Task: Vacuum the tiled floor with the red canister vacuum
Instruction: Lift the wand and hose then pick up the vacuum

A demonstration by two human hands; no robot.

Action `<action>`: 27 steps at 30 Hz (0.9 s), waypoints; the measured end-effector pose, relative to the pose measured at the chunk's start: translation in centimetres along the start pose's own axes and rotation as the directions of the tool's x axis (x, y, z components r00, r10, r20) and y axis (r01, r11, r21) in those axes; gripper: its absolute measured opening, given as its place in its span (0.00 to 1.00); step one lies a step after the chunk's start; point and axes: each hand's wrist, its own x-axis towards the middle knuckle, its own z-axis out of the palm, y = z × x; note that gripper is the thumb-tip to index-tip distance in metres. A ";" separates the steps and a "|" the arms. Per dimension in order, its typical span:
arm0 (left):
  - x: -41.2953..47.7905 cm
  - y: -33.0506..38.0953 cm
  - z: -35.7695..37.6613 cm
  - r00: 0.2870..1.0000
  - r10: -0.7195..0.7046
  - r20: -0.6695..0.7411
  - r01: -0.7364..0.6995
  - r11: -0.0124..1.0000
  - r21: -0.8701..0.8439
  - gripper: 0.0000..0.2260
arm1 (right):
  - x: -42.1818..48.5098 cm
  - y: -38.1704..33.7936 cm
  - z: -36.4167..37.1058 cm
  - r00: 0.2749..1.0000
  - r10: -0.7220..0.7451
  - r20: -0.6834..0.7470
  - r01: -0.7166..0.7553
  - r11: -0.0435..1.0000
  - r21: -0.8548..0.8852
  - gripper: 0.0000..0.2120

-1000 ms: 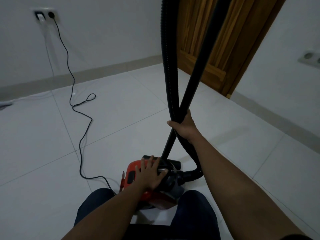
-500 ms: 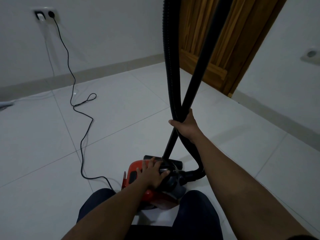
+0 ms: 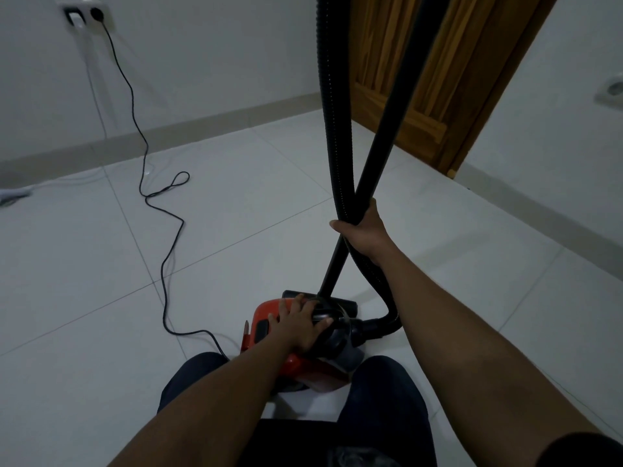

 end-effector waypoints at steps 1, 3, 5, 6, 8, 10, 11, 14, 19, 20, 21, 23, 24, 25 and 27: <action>0.0 0.0 -0.1 1.000 0.000 -0.001 0.000 1.000 0.001 0.32 | 0.0 -0.1 0.0 1.000 -0.003 0.001 0.003 1.000 0.003 0.29; 0.0 0.0 -0.1 1.000 -0.005 0.007 0.005 1.000 -0.006 0.32 | -0.1 -0.1 0.1 1.000 -0.004 0.000 0.004 1.000 0.008 0.29; -0.2 0.0 0.0 1.000 -0.011 0.013 0.011 1.000 0.000 0.32 | -0.4 -0.1 0.1 1.000 -0.004 0.001 0.004 1.000 0.013 0.29; -0.3 -0.1 0.0 1.000 -0.017 0.016 0.017 1.000 -0.001 0.32 | -0.6 -0.1 0.1 1.000 -0.008 0.001 0.007 1.000 0.017 0.28; -0.3 -0.2 0.2 0.999 -0.034 0.025 0.034 0.999 -0.011 0.32 | -1.1 -0.1 0.0 1.000 -0.012 0.011 0.012 1.000 0.022 0.28; -0.6 0.1 0.4 0.998 -0.057 0.022 0.057 0.998 -0.021 0.32 | -1.5 -0.2 -0.1 0.999 -0.022 0.031 0.021 1.000 0.022 0.27; -0.7 0.1 0.5 0.997 -0.067 0.028 0.068 0.997 -0.031 0.32 | -1.6 -0.1 -0.2 0.999 -0.018 0.035 0.018 1.000 0.025 0.28; -1.1 0.2 0.4 0.996 -0.086 0.025 0.087 0.995 -0.041 0.32 | -2.6 -0.3 -0.2 0.999 -0.026 0.024 0.026 0.999 0.033 0.27; -1.5 0.1 1.2 0.999 -0.038 0.023 0.039 0.998 -0.046 0.32 | -4.7 0.7 0.6 0.997 -0.072 -0.020 0.073 0.996 0.049 0.25; -1.4 -0.1 1.3 0.999 -0.026 0.019 0.027 0.998 -0.053 0.32 | -4.6 0.8 0.7 0.997 -0.071 -0.027 0.072 0.996 0.050 0.25; -1.4 -0.1 1.3 1.000 -0.019 0.021 0.020 0.998 -0.063 0.32 | -4.4 0.8 0.8 0.998 -0.062 -0.033 0.064 0.996 0.054 0.25; -0.8 -0.4 1.4 1.000 -0.002 0.024 0.004 0.997 -0.076 0.32 | -3.5 0.7 1.0 0.998 -0.037 -0.049 0.039 0.998 0.055 0.25; -0.5 -0.5 1.5 1.000 0.006 0.021 -0.004 0.997 -0.080 0.32 | -3.0 0.5 0.9 0.999 -0.022 -0.050 0.024 0.999 0.045 0.25; -0.5 -0.5 1.5 1.000 0.012 0.015 -0.011 0.996 -0.084 0.32 | -2.5 0.3 0.8 0.999 -0.010 -0.049 0.012 0.999 0.038 0.26; 0.0 -0.6 1.5 1.000 0.023 0.013 -0.021 0.995 -0.094 0.31 | -1.4 0.1 0.5 0.999 -0.001 -0.042 0.002 0.999 0.038 0.29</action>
